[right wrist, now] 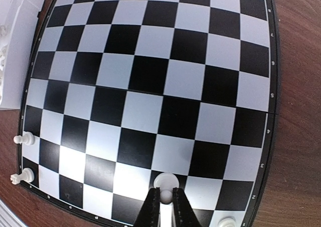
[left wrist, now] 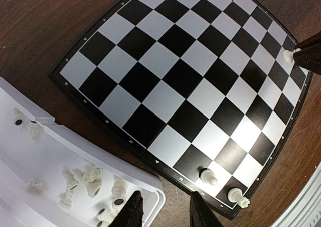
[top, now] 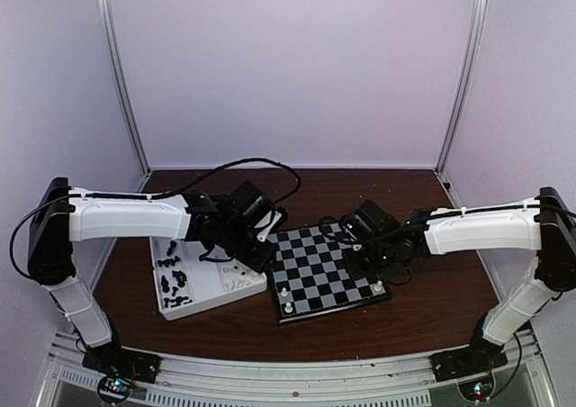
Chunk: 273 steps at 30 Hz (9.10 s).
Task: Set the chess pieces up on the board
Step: Place the chess piece on the chessboard, then move the chess piece to the chessboard, then pick up the chess piece from the storage box, then place the chess piece on the chessboard.
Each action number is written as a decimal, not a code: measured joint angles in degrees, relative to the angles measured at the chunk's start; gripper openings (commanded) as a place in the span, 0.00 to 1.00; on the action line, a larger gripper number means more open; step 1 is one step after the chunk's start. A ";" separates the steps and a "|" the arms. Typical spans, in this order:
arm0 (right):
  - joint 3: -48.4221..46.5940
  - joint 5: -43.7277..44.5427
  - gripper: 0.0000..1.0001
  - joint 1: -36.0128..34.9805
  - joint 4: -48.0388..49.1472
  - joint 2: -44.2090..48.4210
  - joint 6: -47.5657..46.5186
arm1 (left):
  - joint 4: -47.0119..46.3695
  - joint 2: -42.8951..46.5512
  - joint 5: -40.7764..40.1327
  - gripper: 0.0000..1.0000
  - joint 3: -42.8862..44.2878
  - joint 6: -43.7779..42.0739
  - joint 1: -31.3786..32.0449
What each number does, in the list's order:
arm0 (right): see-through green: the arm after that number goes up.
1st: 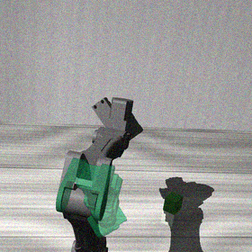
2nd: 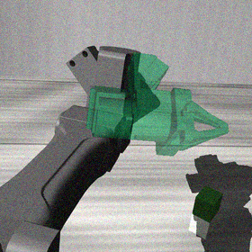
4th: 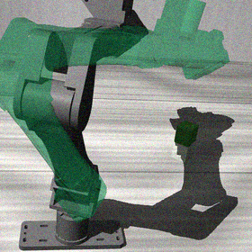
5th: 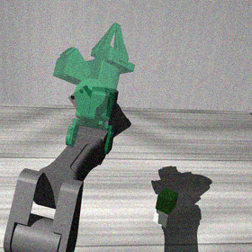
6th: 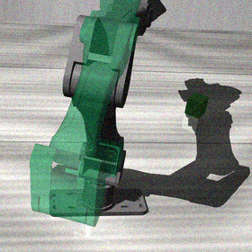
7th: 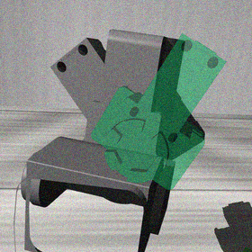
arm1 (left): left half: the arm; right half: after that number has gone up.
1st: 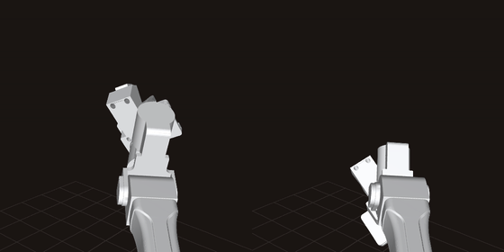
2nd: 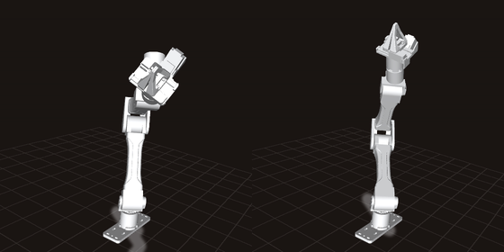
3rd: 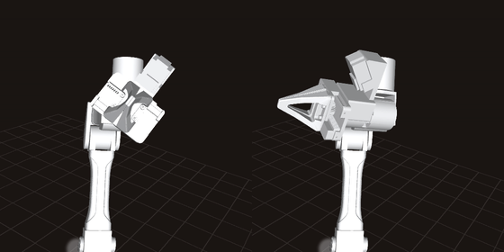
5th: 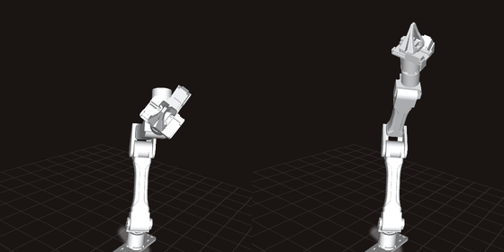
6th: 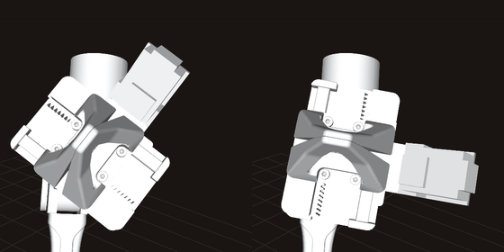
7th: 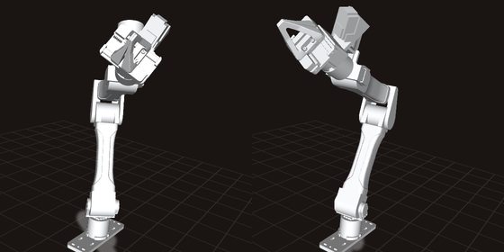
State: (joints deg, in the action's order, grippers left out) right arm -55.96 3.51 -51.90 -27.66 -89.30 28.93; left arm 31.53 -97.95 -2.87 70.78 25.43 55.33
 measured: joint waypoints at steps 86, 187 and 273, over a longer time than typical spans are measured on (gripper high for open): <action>4.55 -2.89 0.38 10.49 -5.16 9.11 -5.27 | 0.92 -6.27 8.83 0.40 3.43 -1.51 1.66; 5.03 -0.46 0.39 10.51 -4.24 12.85 -5.62 | 7.58 -2.05 1.07 0.30 0.42 -1.97 -6.75; 7.54 0.83 0.41 10.54 -4.02 17.31 -5.16 | 4.76 -21.84 23.04 0.24 21.73 -3.28 6.08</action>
State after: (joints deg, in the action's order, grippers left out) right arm -48.42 4.34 -41.36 -31.68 -71.99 23.77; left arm 36.29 -119.79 20.16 92.51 22.15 61.41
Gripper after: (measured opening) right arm 0.385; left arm 0.171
